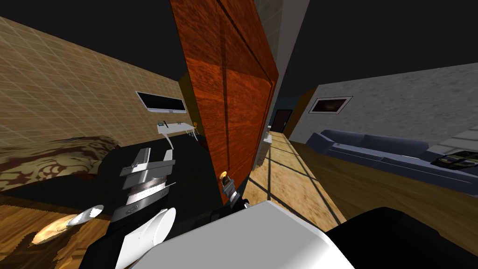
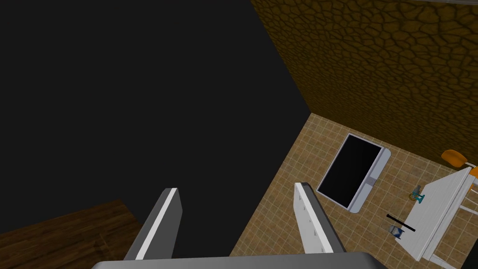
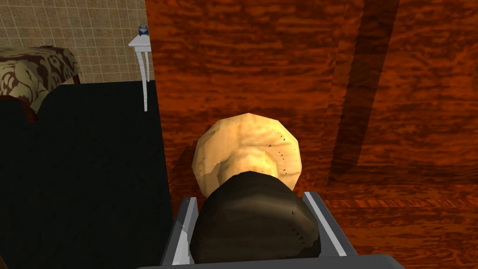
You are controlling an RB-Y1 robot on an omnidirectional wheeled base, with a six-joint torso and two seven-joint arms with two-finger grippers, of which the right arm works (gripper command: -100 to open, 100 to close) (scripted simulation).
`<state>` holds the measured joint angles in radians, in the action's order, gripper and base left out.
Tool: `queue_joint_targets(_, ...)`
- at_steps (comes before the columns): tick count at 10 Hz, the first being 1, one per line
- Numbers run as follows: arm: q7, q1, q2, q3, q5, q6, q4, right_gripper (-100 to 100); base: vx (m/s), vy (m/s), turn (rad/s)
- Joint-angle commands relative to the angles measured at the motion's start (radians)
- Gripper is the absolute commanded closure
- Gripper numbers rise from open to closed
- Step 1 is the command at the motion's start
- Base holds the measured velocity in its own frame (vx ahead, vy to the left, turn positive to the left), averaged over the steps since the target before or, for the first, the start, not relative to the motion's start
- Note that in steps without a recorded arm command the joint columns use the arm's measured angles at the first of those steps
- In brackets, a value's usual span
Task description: Push the door open
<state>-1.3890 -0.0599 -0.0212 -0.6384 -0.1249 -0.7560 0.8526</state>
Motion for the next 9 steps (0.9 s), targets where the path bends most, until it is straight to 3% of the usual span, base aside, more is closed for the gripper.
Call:
queue_joint_targets(1, 0.0, 0.0, 0.001, 0.001, 0.0, -0.001, -0.001, 100, -0.021, -0.015, 0.01)
queue_joint_targets(5, 0.0, 0.0, 0.001, 0.001, 0.0, -0.001, -0.001, 100, -0.008, -0.007, 0.0)
queue_joint_targets(6, 0.003, 0.0, 0.014, 0.013, -0.008, 0.001, -0.004, 100, 0.085, 0.103, -0.026)
queue_joint_targets(9, 0.008, 0.003, 0.028, 0.034, -0.02, 0.0, -0.004, 100, 0.13, 0.138, -0.044)
